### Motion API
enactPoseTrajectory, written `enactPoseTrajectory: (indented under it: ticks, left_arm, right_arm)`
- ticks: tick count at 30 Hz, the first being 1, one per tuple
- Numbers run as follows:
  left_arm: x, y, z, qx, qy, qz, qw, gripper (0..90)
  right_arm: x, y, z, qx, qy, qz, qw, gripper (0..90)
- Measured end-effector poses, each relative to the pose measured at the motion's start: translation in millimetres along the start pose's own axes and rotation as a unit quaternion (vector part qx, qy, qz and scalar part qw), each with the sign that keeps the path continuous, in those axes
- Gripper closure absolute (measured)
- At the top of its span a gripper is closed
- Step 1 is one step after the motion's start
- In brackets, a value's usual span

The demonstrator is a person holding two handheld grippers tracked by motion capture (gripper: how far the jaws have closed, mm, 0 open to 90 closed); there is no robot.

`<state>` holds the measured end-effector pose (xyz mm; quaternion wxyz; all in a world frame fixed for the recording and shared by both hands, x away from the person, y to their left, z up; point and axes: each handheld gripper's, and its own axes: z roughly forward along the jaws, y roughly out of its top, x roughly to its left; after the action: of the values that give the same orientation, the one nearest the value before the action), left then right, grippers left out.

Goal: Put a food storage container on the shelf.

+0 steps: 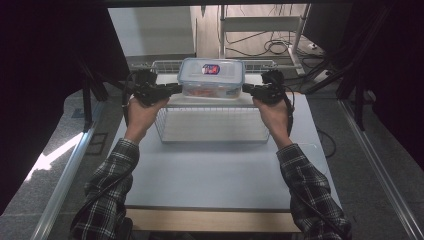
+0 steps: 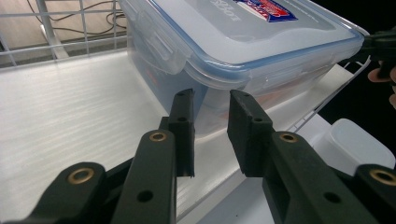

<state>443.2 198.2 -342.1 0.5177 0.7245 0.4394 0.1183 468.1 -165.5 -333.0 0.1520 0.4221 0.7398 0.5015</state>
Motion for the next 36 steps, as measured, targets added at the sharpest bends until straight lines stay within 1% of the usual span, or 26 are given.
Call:
enactPoseTrajectory:
  ticks: [2,7,10,13,18,22,26,29,32,34,36]
  left_arm:
    - [0.8,-0.5,-0.9,-0.002,-0.002,-0.005,1.0,71.6]
    - [2.0,-2.6,-4.1,-0.006,-0.003,-0.006,1.0,71.7]
    - [1.1,-4.7,-5.4,-0.007,-0.005,-0.005,0.9999,71.1]
    - [-0.7,-7.1,-6.5,-0.006,-0.003,-0.001,1.0,67.2]
    - [-4.4,-14.1,-9.2,-0.011,-0.009,0.003,0.9999,59.6]
    - [-9.1,-22.4,-13.9,-0.018,-0.018,0.01,0.9996,51.3]
    - [-17.8,-32.2,-18.4,-0.021,-0.015,0.027,0.9993,41.7]
    - [-26.1,-40.7,-21.8,-0.021,-0.012,0.046,0.9987,35.4]
    - [-35.0,-49.8,-25.3,-0.016,-0.008,0.064,0.9978,29.0]
    - [-41.7,-57.2,-27.7,-0.012,-0.005,0.079,0.9968,25.0]
    - [-47.0,-64.0,-29.9,-0.009,-0.006,0.086,0.9963,21.8]
  right_arm:
    - [-2.5,1.6,1.9,0.001,-0.003,0.004,1.0,88.7]
    - [-8.1,3.6,5.0,0.003,-0.008,0.014,0.9999,88.7]
    - [-10.7,4.3,3.8,-0.001,-0.01,0.017,0.9998,87.9]
    - [-9.4,2.7,0.3,-0.001,-0.007,0.013,0.9999,86.0]
    - [-3.8,-4.3,-8.9,-0.004,0.006,0.003,1.0,77.4]
    - [0.1,-11.0,-17.6,-0.007,0.018,-0.008,0.9998,67.4]
    - [4.7,-19.6,-25.2,-0.008,0.028,-0.021,0.9994,57.7]
    - [7.8,-26.6,-30.6,-0.009,0.034,-0.028,0.999,51.6]
    - [10.4,-34.0,-36.7,-0.012,0.043,-0.032,0.9985,45.7]
    - [12.5,-39.0,-40.4,-0.011,0.048,-0.038,0.9981,42.3]
    - [14.4,-44.0,-44.0,-0.011,0.051,-0.045,0.9976,39.0]
